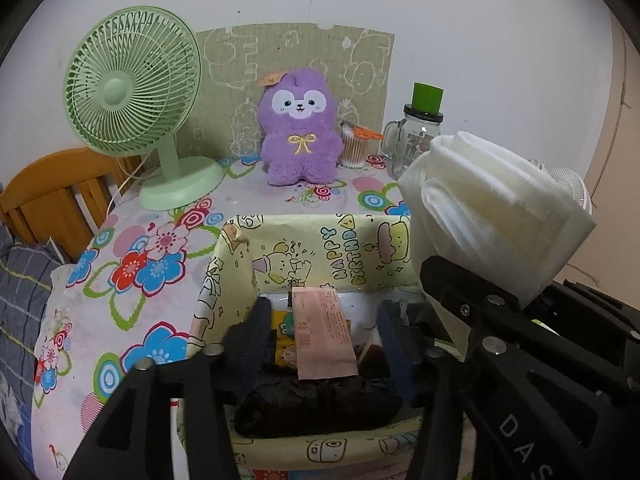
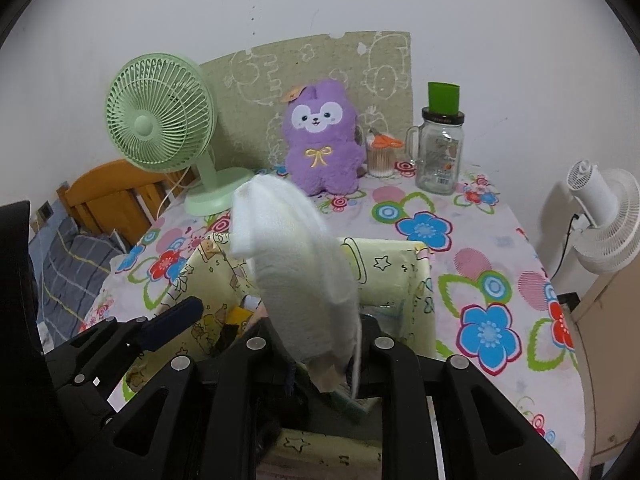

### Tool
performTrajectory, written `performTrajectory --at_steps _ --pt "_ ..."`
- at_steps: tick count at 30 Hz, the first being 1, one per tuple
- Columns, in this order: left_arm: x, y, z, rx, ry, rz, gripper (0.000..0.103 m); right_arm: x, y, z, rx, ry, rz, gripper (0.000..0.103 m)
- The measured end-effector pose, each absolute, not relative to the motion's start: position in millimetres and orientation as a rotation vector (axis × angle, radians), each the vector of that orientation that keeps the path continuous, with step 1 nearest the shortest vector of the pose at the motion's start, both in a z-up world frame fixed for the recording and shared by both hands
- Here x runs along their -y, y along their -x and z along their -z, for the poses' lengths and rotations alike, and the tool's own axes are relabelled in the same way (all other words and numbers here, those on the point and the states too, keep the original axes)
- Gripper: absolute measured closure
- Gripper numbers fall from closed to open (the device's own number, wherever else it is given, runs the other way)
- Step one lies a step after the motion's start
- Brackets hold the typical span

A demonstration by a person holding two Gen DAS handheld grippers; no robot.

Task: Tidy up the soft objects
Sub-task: 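Drop the pink package into the box with the left tool while the right tool drops the tissue pack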

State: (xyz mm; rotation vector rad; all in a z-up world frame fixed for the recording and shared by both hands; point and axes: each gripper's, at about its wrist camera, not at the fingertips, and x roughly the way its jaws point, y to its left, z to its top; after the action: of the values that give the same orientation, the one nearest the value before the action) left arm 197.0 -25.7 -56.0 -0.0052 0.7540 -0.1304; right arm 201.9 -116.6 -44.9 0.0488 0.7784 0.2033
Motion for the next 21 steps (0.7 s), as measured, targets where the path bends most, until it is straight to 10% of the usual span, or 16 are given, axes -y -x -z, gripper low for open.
performTrajectory --at_steps 7,21 --pt "23 -197 58 -0.750 -0.007 0.120 0.029 115 -208 51 -0.787 -0.051 -0.212 0.044" --pt "22 -184 47 -0.713 -0.044 0.082 0.000 114 -200 48 -0.775 -0.049 -0.204 0.022"
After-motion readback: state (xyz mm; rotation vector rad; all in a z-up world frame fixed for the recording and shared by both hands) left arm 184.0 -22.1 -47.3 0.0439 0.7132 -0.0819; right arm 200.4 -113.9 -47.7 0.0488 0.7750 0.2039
